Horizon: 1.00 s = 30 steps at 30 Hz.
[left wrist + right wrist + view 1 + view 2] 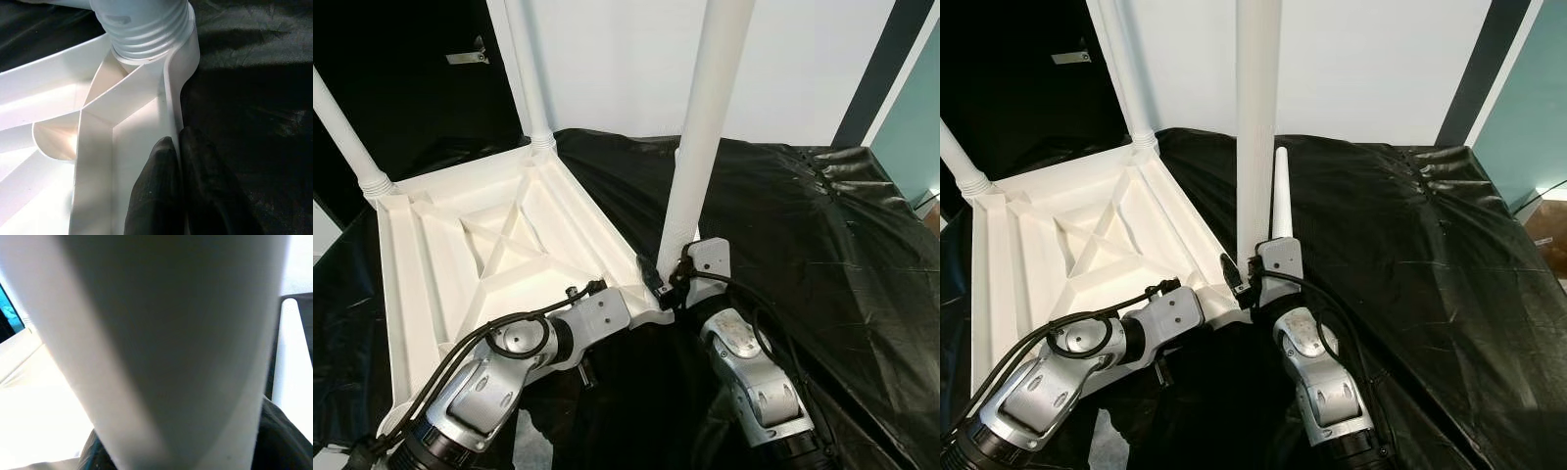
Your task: Building children table
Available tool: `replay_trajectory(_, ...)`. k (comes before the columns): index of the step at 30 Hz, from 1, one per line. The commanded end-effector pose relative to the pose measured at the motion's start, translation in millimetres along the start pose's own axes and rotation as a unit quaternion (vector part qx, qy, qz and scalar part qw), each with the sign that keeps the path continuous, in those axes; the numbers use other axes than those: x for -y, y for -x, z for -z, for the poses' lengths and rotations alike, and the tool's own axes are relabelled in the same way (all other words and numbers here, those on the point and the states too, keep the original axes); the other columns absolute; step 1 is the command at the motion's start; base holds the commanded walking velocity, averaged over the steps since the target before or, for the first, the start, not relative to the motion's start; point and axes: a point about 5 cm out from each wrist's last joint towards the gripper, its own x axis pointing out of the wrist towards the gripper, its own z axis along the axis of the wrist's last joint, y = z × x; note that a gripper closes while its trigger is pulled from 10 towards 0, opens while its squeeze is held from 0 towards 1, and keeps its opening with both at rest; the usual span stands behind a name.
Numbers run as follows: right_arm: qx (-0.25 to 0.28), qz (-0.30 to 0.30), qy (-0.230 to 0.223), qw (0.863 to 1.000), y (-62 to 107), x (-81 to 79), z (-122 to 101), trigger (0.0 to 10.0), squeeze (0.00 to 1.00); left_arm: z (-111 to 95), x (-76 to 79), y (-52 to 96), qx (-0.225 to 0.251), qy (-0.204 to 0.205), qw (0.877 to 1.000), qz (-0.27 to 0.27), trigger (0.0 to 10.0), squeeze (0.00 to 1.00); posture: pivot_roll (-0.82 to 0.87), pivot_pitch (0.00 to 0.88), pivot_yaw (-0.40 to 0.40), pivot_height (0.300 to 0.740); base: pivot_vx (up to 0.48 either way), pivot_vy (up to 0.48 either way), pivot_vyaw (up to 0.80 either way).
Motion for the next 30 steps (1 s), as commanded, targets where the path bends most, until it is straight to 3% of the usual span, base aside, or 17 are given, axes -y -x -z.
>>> replay_trajectory(1, -0.063, 0.09, -0.074, 0.991, 1.2, 9.0, 22.5, 10.0, 0.0, -4.0, 22.3, -4.1, 0.019, -0.01, 0.997, 0.069, 0.0, 0.0, 0.03, 0.0, 0.0, 0.74, 0.0, 0.0, 0.0)
replay_trajectory(12, -0.062, 0.019, -0.032, 0.997, 2.6, 9.4, 23.0, 10.0, 0.0, -3.1, 27.1, -5.3, 0.02, -0.008, 0.997, 0.076, 0.0, 0.0, 0.03, 0.0, -0.007, 0.74, 0.0, 0.0, 0.0)
replay_trajectory(16, -0.059, -0.075, 0.012, 0.995, 9.1, 28.2, 21.1, 10.0, 0.0, 0.7, 33.0, -3.6, 0.019, -0.006, 0.995, 0.097, 0.0, 0.0, 0.03, 0.0, -0.011, 0.74, 0.0, 0.0, 0.0)
replay_trajectory(21, -0.064, -0.118, 0.024, 0.991, 14.3, 52.1, 19.2, 10.0, 0.0, 5.1, 33.9, 0.1, 0.012, -0.005, 0.994, 0.105, 0.0, 0.0, 0.03, 0.0, -0.007, 0.74, 0.0, 0.0, 0.0)
replay_trajectory(30, -0.081, -0.168, 0.046, 0.981, 14.7, 72.0, 18.9, 10.0, 0.0, 7.4, 36.4, 2.2, 0.009, 0.001, 0.994, 0.11, 0.0, 0.0, 0.03, 0.0, -0.007, 0.74, 0.0, 0.0, 0.0)
